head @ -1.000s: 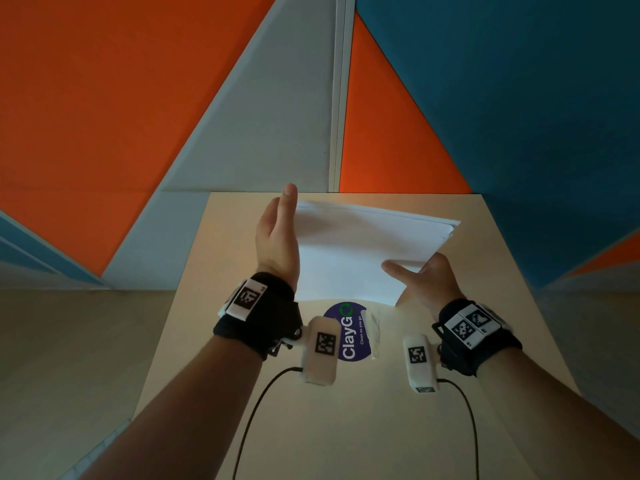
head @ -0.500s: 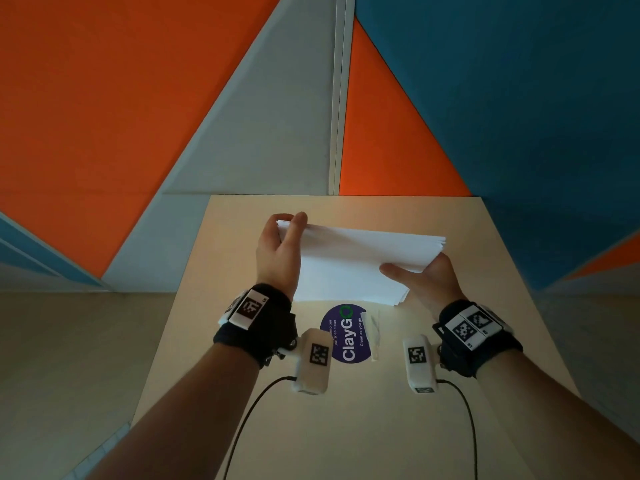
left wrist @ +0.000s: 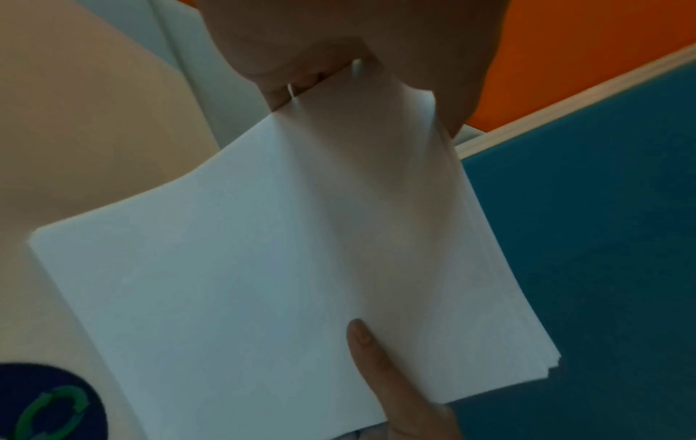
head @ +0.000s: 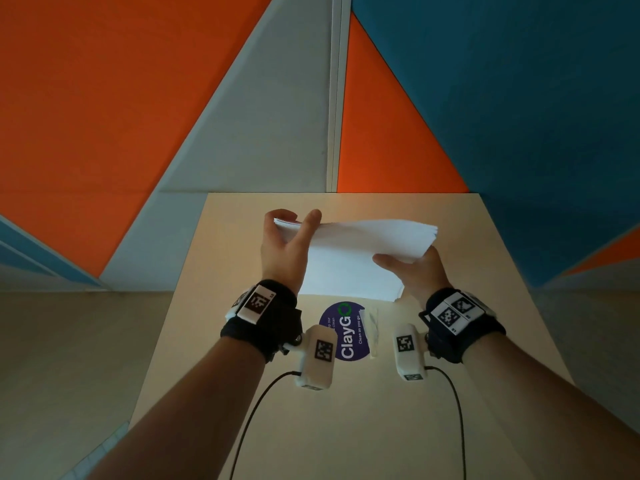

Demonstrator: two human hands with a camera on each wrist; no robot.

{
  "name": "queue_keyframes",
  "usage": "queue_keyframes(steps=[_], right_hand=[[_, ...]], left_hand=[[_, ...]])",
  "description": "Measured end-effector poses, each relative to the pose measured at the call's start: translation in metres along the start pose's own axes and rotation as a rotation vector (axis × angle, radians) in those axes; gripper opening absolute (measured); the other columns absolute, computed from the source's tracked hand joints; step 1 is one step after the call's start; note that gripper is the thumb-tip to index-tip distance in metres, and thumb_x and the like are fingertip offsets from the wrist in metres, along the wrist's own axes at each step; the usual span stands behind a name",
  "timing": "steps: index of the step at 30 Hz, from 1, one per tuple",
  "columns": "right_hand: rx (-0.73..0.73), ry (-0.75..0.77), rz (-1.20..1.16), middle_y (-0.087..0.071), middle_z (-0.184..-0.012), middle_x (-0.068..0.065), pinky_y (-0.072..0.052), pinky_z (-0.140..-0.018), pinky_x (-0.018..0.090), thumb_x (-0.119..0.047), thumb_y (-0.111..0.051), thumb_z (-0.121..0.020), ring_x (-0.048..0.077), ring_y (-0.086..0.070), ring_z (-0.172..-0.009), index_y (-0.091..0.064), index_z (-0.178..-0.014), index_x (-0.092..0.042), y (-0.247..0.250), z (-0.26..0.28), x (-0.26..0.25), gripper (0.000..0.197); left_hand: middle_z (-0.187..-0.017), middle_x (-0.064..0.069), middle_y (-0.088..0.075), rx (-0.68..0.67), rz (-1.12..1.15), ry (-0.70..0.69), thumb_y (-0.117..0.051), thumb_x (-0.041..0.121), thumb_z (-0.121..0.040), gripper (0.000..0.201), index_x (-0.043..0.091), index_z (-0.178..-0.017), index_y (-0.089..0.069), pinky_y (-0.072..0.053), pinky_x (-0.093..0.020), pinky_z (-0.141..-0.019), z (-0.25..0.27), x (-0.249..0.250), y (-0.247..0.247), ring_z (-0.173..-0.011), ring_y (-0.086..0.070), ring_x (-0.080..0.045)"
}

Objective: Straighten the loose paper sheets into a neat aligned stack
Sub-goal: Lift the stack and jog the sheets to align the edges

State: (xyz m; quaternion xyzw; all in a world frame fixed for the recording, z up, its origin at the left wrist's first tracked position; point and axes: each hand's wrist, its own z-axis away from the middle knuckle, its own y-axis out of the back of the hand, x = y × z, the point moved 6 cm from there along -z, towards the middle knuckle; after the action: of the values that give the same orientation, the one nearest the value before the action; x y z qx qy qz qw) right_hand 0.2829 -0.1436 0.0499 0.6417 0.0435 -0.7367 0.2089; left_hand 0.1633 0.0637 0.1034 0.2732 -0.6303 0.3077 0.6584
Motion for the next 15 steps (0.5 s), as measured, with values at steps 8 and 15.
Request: queue_keyframes(steps=[8, 15], right_hand=[[-0.016, 0.064, -0.025, -0.074, -0.093, -0.005, -0.055, -0.085, 0.030, -0.009, -0.084, -0.072, 0.011, -0.071, -0.090, -0.068, -0.087, -0.028, 0.000, 0.000, -0.003, 0.029], [-0.040, 0.036, 0.026, -0.075, -0.093, -0.002, -0.052, -0.078, 0.022, -0.012, -0.084, -0.072, 0.007, -0.070, -0.086, -0.068, -0.085, -0.027, -0.002, 0.000, 0.001, 0.026]], left_hand=[[-0.089, 0.003, -0.060, 0.039, -0.072, -0.011, -0.069, 0.056, -0.074, 0.046, 0.021, -0.098, -0.052, -0.048, -0.029, -0.071, -0.005, 0.001, 0.003, -0.083, -0.060, -0.016], [-0.084, 0.007, -0.054, 0.008, -0.034, 0.009, -0.066, 0.054, -0.076, 0.044, 0.020, -0.098, -0.050, -0.040, -0.027, -0.071, -0.009, 0.001, -0.005, -0.081, -0.052, -0.013]])
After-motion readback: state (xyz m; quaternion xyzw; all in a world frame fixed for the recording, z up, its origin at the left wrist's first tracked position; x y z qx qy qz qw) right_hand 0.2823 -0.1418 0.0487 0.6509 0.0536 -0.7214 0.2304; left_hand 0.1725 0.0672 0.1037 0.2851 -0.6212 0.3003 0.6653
